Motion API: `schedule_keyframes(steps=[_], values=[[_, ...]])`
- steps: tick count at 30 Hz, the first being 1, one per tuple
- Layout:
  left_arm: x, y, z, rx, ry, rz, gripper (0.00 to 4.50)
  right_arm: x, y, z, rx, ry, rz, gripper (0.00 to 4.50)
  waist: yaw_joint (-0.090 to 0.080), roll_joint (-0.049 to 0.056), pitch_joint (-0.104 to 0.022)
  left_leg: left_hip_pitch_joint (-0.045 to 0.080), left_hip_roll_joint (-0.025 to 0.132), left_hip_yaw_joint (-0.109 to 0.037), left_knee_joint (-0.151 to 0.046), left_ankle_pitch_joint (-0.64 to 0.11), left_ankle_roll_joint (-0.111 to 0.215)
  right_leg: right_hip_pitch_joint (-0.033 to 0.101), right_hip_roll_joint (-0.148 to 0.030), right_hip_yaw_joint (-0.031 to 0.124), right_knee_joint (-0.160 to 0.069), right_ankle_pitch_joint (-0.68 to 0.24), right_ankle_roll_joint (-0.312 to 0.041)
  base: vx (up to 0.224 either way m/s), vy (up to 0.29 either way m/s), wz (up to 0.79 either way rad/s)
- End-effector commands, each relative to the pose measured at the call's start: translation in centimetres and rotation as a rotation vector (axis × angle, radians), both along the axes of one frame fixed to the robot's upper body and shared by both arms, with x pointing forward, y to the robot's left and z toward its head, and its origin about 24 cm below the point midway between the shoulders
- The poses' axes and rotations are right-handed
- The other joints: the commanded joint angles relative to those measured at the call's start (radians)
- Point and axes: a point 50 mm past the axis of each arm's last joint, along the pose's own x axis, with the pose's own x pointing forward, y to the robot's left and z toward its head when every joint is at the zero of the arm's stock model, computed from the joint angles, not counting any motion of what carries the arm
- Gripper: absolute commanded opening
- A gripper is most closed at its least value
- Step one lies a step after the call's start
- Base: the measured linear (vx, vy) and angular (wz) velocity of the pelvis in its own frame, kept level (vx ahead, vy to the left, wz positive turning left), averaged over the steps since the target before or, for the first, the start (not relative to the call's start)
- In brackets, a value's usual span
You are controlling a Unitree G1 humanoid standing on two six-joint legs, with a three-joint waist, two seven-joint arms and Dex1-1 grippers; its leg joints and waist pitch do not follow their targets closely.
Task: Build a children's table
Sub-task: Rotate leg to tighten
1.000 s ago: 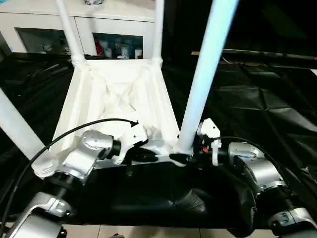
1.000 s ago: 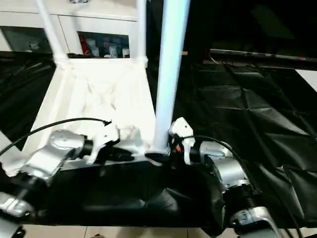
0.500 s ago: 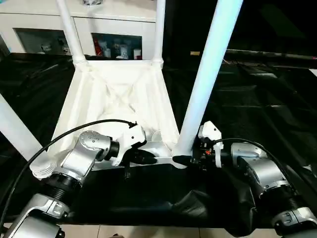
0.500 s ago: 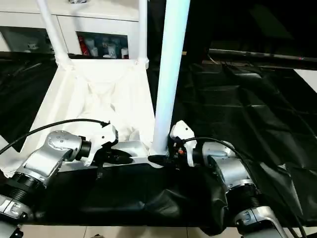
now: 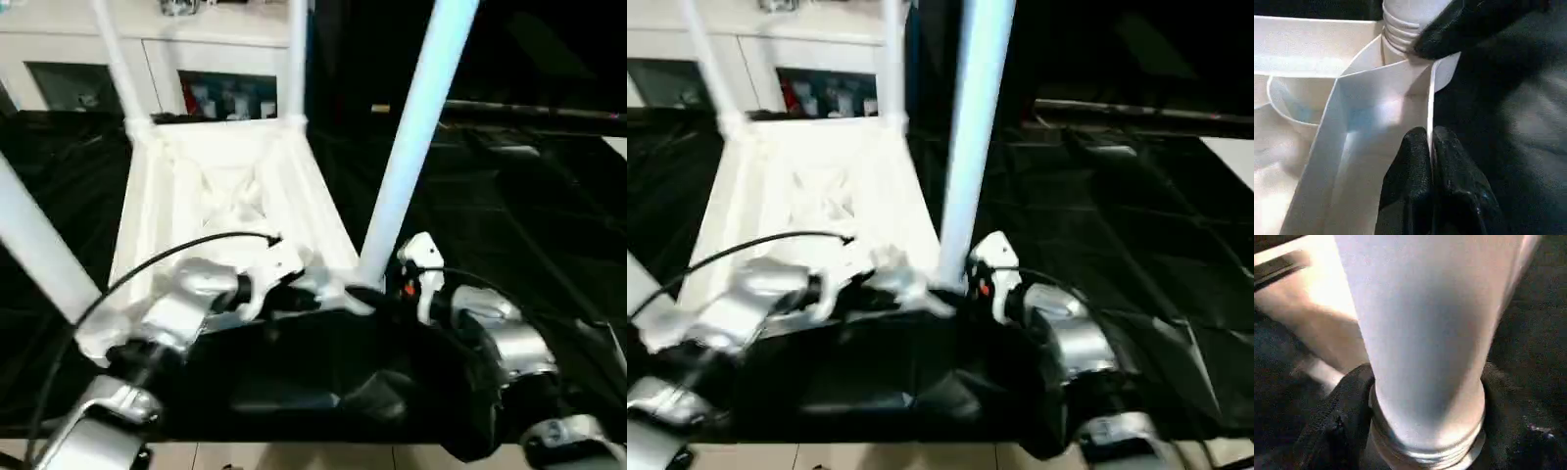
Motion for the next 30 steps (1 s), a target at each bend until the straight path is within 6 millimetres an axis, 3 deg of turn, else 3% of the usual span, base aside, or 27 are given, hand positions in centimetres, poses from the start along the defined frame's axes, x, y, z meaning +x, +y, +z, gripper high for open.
schedule_keyframes(steps=[1,2,9,12,15,17,21,22,23,24,25,27,28,30], values=[[0.4,-0.5,-1.6,0.030,0.019,0.173,0.00,0.1,0.8,-1.4,-0.040,0.060,-0.121,2.76,-0.006,-0.012,-0.042,0.007,0.033,-0.020,-0.074,-0.295,-0.014,0.028,-0.067,0.036,-0.102,-0.477,-0.116,0.000,0.000,0.00],[0.6,-0.8,-1.6,0.037,0.013,0.187,0.00,0.2,1.1,-1.4,-0.040,0.062,-0.137,2.76,-0.007,-0.008,-0.042,0.011,0.032,-0.019,-0.072,-0.301,-0.017,0.022,-0.063,0.037,-0.108,-0.474,-0.110,0.000,0.000,0.00],[1.0,-2.4,-1.8,0.074,-0.032,0.204,0.00,1.0,4.0,-0.4,-0.033,-0.008,-0.152,2.76,0.000,-0.006,-0.048,0.004,0.031,-0.016,-0.072,-0.272,0.011,0.030,-0.062,0.040,-0.097,-0.337,-0.134,0.000,0.000,0.00],[0.9,-2.7,-1.6,0.054,-0.047,0.167,0.00,0.7,4.9,0.3,0.026,-0.039,-0.054,3.45,0.002,-0.008,-0.046,0.002,0.031,-0.015,-0.072,-0.274,0.023,0.032,-0.062,0.040,-0.097,-0.332,-0.139,0.000,0.000,0.00],[0.6,-2.5,-1.3,0.027,-0.049,0.102,0.00,0.3,4.8,0.7,0.076,-0.049,0.026,3.55,0.001,-0.009,-0.044,-0.003,0.033,-0.019,-0.076,-0.289,0.031,0.034,-0.065,0.038,-0.101,-0.380,-0.124,0.000,0.000,0.00],[0.5,-2.4,-1.2,0.019,-0.054,0.088,0.00,0.2,4.6,0.8,0.082,-0.051,0.052,3.86,0.000,-0.011,-0.044,-0.005,0.033,-0.019,-0.075,-0.289,0.034,0.035,-0.066,0.039,-0.103,-0.400,-0.115,0.000,0.000,0.00],[0.1,-1.6,-1.0,0.008,-0.060,0.014,0.00,-0.4,3.3,1.1,0.030,-0.075,0.180,4.21,-0.001,-0.012,-0.044,-0.005,0.033,-0.018,-0.074,-0.273,0.043,0.032,-0.067,0.039,-0.109,-0.442,-0.101,0.000,0.000,0.00],[-0.5,-1.0,-0.7,-0.017,-0.046,-0.074,0.00,-1.0,2.1,1.2,-0.003,-0.073,0.279,4.21,0.000,-0.010,-0.044,-0.006,0.033,-0.018,-0.075,-0.268,0.042,0.032,-0.067,0.039,-0.108,-0.439,-0.102,0.000,0.000,0.00],[-0.5,-1.0,-0.7,-0.017,-0.046,-0.074,0.00,-1.0,2.1,1.2,-0.003,-0.073,0.279,4.21,0.004,-0.011,-0.046,-0.009,0.036,-0.019,-0.073,-0.249,0.049,0.038,-0.067,0.039,-0.104,-0.405,-0.107,0.000,0.000,0.00],[-1.5,-0.4,-0.4,-0.055,-0.017,-0.176,0.00,-1.4,0.8,1.4,-0.009,-0.055,0.350,4.21,0.002,-0.007,-0.046,-0.008,0.038,-0.018,-0.075,-0.238,0.053,0.034,-0.066,0.039,-0.099,-0.364,-0.122,0.000,0.000,0.00],[-1.7,-0.2,-0.3,-0.062,-0.009,-0.191,0.00,-1.5,0.6,1.5,-0.011,-0.053,0.360,4.21,0.002,-0.009,-0.048,-0.013,0.038,-0.020,-0.074,-0.226,0.056,0.042,-0.066,0.038,-0.094,-0.339,-0.131,0.000,0.000,0.00],[-2.3,0.4,-0.1,-0.079,0.021,-0.242,0.00,-1.6,-0.2,1.7,-0.021,-0.052,0.391,4.21,0.002,-0.004,-0.051,-0.006,0.039,-0.012,-0.067,-0.187,0.070,0.034,-0.060,0.040,-0.084,-0.222,-0.180,0.000,0.000,0.00],[-2.5,0.6,-0.1,-0.081,0.030,-0.258,0.00,-1.7,-0.3,1.8,-0.025,-0.052,0.400,4.21,0.003,-0.006,-0.050,-0.007,0.039,-0.012,-0.067,-0.179,0.070,0.037,-0.060,0.039,-0.081,-0.203,-0.190,0.000,0.000,0.00],[-3.0,1.2,-0.1,-0.077,0.061,-0.289,0.00,-1.8,-0.8,1.8,-0.046,-0.038,0.429,4.21,0.006,0.000,-0.052,-0.002,0.042,-0.009,-0.064,-0.153,0.080,0.033,-0.056,0.039,-0.070,-0.116,-0.228,0.000,0.000,0.00]])
